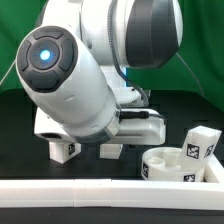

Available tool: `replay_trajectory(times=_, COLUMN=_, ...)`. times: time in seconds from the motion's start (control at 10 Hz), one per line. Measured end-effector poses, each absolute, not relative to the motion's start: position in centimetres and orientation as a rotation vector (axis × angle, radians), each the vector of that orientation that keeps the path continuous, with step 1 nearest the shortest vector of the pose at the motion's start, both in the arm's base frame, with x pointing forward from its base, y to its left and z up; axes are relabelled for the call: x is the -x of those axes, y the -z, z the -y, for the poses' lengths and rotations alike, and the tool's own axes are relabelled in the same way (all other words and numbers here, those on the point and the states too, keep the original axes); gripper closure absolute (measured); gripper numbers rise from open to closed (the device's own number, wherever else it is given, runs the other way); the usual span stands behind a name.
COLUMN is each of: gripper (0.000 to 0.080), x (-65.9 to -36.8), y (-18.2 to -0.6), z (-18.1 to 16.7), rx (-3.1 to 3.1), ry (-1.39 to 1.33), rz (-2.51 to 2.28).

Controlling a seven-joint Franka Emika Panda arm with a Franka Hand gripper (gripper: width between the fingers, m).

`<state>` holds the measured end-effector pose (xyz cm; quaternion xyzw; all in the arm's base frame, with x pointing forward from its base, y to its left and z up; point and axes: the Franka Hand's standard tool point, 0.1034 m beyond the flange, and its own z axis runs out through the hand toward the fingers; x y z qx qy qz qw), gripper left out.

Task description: Assemble stool

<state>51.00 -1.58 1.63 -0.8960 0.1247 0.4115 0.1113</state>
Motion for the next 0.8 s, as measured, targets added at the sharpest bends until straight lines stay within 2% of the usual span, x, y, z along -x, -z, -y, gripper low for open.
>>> replay_trajectory(times=0.2, gripper=0.0151, x=-49.41, y=-1.79, z=1.80, rx=2.517, ry=-1.419, rz=-0.414)
replay_trajectory(times=0.3, gripper=0.0151, x=-49.63, y=-1.73, z=2.09, rx=2.489, ry=-1.479, rz=-0.437)
replay_trajectory(times=0.6, gripper=0.0151, x=-49.78, y=-1.65, z=2.14, rx=2.498, ry=-1.471, rz=-0.451)
replay_trajectory(times=0.7, gripper=0.0183, x=-49.92, y=-1.62, z=2.11, rx=2.507, ry=-1.458, rz=-0.452)
replay_trajectory(times=0.8, gripper=0.0319, x=-49.99, y=-1.60, z=2.13, rx=2.510, ry=-1.453, rz=-0.453)
